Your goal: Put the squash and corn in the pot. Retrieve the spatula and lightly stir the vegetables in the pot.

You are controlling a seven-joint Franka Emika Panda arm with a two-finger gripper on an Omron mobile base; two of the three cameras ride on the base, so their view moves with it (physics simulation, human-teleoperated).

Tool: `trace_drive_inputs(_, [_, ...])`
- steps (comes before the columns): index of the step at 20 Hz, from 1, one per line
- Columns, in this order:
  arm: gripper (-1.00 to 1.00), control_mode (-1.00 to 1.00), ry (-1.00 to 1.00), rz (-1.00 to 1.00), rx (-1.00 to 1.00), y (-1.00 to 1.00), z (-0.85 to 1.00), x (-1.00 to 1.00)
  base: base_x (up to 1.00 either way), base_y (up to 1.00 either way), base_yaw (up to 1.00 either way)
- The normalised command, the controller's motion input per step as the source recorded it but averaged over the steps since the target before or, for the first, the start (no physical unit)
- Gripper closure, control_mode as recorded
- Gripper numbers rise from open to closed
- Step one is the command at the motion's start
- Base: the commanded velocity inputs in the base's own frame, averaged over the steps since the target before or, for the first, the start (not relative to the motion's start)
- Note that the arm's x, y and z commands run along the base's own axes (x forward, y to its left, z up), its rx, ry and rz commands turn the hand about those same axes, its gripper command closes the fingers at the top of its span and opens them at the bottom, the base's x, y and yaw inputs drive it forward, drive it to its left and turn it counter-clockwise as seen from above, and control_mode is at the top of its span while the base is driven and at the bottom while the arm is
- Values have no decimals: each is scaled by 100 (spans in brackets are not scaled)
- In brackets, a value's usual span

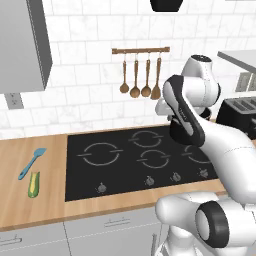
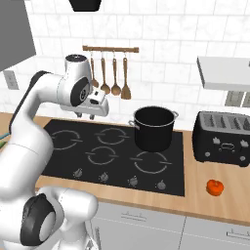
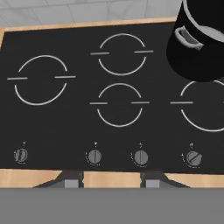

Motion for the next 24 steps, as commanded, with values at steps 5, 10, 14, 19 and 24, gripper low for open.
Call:
trace_drive_inputs(5, [-100,-100,0,-1,0,-7,0,-9,0,0,0])
trace_drive_inputs(10, [-100,-100,0,-6,4,-75,-8,-1,0,0,0])
trace_drive_inputs(14, [-100,-100,2,-11,5,-100,-20,0,0,0,0])
trace_drive_inputs(19, [-100,-100,4,-11,4,-100,-24,0,0,0,0])
trace_drive_inputs(24, [-100,-100,4,-9,1,-100,-27,0,0,0,0])
